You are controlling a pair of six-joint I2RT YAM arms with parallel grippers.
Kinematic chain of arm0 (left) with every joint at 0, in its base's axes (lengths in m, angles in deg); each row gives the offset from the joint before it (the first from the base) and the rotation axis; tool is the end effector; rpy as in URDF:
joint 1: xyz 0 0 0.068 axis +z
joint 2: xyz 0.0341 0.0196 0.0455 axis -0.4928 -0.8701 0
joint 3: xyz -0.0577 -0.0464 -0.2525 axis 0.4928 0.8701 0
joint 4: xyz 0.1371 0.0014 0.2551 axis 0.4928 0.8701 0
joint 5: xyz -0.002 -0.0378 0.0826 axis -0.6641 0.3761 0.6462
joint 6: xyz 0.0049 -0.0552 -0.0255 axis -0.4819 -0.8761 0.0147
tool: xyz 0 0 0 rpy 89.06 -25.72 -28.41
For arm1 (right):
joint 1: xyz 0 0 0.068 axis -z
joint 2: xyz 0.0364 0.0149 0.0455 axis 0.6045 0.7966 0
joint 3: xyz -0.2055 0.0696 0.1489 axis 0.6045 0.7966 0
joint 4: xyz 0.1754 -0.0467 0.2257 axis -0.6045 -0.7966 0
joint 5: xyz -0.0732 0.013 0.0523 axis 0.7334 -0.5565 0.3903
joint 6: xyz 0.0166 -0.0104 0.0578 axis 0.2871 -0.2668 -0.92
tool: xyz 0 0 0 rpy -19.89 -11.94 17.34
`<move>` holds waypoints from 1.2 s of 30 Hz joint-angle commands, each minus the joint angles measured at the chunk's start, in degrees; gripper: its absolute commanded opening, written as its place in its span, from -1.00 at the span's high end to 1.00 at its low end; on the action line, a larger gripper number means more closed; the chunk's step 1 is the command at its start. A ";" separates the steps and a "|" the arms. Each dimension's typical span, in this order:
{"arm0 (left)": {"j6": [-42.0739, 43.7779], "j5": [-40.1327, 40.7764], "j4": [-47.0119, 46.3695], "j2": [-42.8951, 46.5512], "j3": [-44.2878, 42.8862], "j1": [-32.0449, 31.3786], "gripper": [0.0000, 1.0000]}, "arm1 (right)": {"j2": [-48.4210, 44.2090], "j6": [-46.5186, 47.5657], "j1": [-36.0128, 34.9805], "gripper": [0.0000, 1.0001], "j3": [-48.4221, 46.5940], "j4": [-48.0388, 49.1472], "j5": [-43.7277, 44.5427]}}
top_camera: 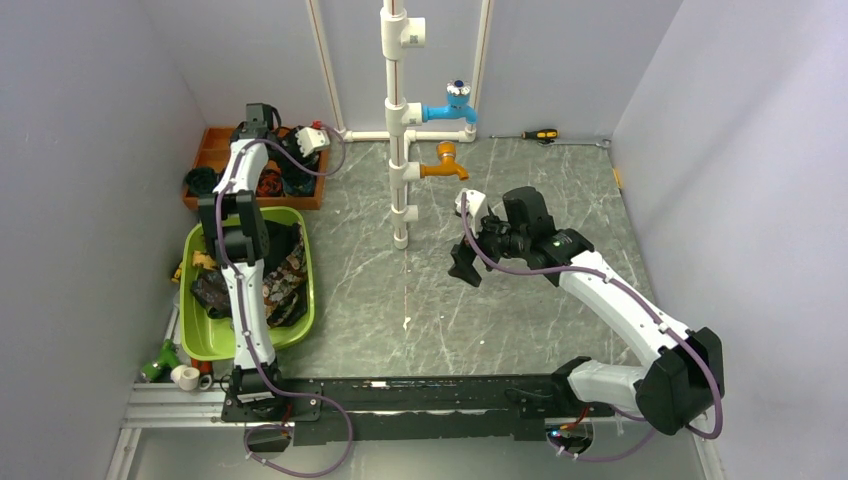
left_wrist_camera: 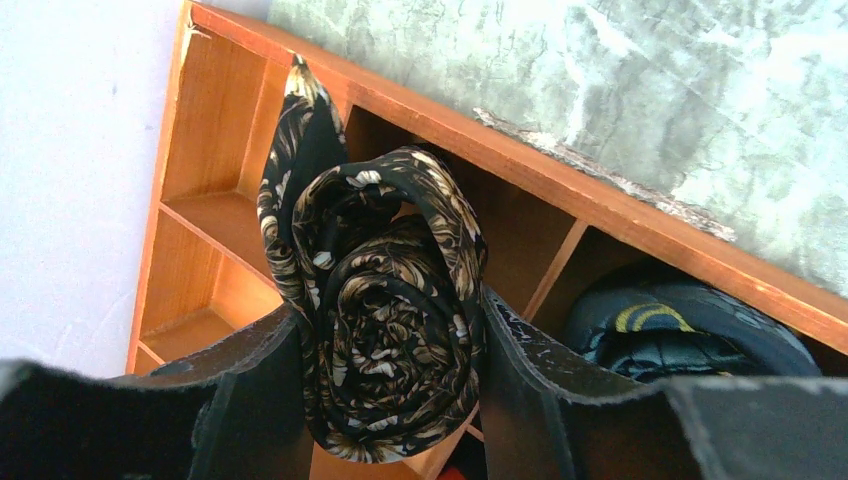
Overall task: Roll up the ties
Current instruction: Place the tie in the storage box.
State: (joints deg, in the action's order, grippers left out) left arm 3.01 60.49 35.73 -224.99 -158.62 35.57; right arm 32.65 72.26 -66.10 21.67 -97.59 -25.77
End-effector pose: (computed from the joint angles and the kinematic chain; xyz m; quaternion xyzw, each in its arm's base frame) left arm 0.5679 0.0383 0.1760 0.5466 0.7412 0.0063 0.3896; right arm 0.2499 0.1624 0.2733 -0.4532 0.7563 0.2523 0.3986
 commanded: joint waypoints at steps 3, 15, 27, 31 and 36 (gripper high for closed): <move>6.55 5.56 13.12 -5.15 -0.30 0.80 1.00 | -0.03 0.75 0.39 -0.98 -2.50 -0.21 -0.67; 16.21 -0.18 24.32 1.66 9.47 -0.13 1.00 | 0.27 0.77 0.52 -0.98 -2.61 -0.04 -1.15; 15.03 6.08 26.86 2.24 8.88 -0.33 1.00 | -0.13 0.75 0.67 -0.97 -2.55 0.00 -1.00; 16.56 7.54 32.50 -1.40 2.55 -0.51 1.00 | -0.52 0.92 0.63 -0.97 -2.40 -0.18 -0.94; 16.75 7.78 34.24 -3.16 -0.44 -0.59 0.96 | -0.35 0.90 0.65 -0.97 -2.76 -0.46 -0.63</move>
State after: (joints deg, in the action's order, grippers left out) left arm 19.47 61.89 56.78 -224.07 -159.84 33.65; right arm 33.09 72.46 -65.75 21.36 -98.46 -25.95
